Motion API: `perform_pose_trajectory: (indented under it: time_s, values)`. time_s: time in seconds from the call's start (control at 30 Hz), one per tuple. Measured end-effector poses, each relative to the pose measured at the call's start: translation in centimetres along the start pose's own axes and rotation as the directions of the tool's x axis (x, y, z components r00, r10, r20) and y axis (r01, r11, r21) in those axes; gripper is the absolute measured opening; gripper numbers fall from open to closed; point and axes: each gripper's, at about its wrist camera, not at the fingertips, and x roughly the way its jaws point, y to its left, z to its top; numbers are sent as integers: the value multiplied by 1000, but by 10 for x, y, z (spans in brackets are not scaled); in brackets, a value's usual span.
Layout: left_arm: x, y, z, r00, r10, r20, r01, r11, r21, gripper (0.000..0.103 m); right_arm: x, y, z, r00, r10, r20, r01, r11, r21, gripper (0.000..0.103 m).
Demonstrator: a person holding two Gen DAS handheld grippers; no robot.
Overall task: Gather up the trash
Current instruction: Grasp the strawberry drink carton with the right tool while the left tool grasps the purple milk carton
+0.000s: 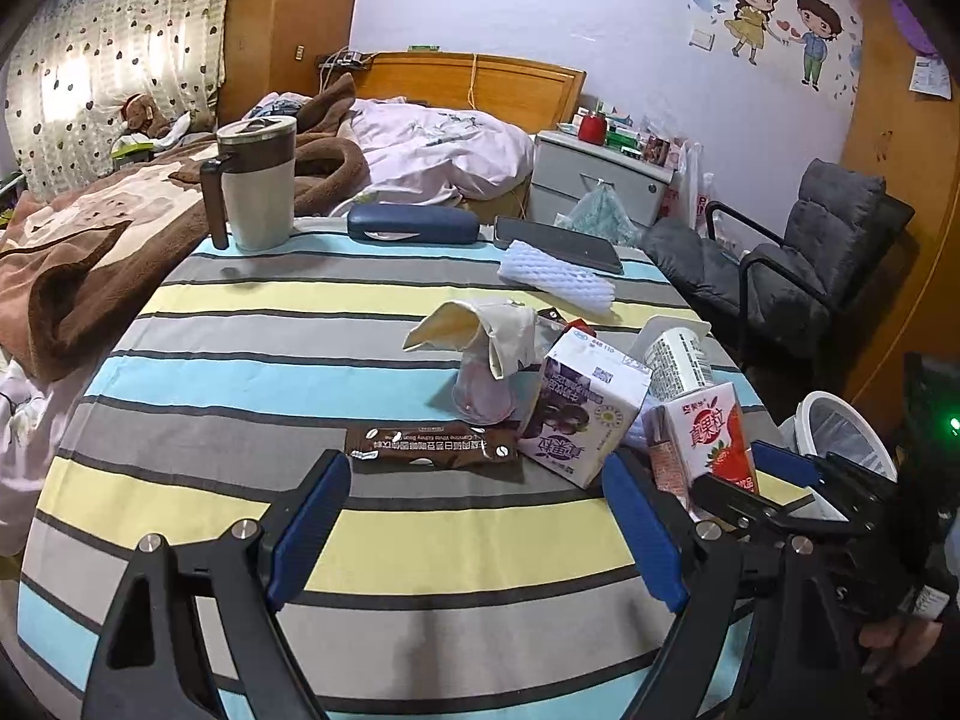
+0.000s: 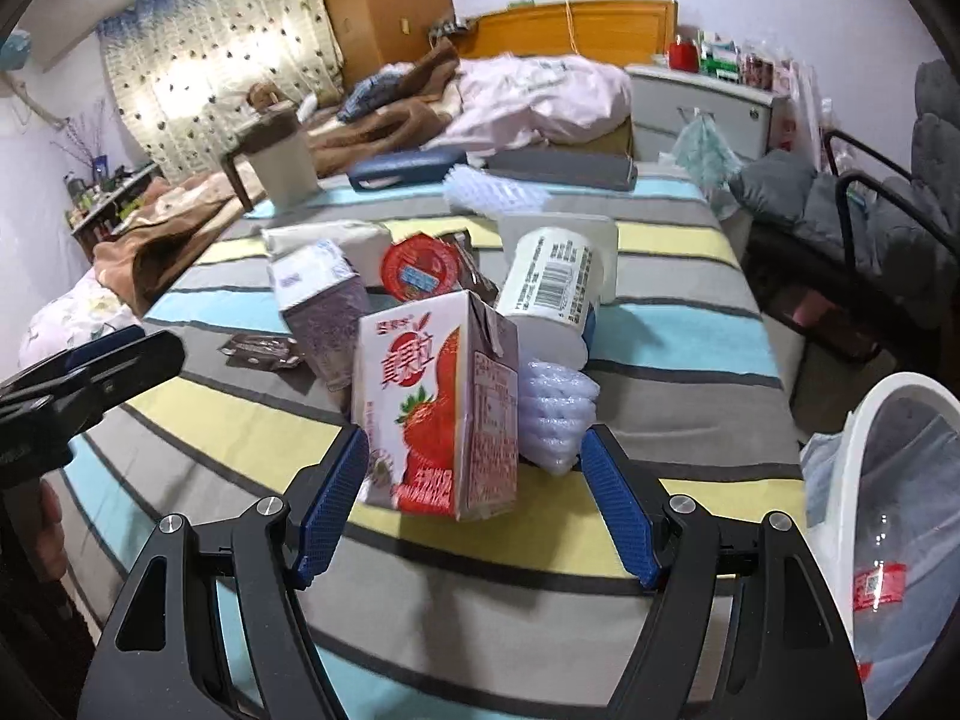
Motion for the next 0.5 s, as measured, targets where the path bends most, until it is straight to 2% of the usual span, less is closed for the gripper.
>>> perform_pose_trajectory:
  time_s: [0.13,0.2,0.3,0.5]
  values:
    - [5,-1,3,1000,-29,1,29,1000,3,87,5,-2,2,998,52,-22,-52,998,19,73]
    - [7,-1,4,999,-32,-1,32,999,2,87,5,-1,2,997,72,-24,-72,997,23,60]
    - [10,-2,6,999,-37,-8,37,999,3,87,4,1,1,995,92,-28,-92,996,19,52]
    - [17,-5,10,999,-37,-21,37,999,9,87,2,4,1,996,90,-19,-90,996,-3,48]
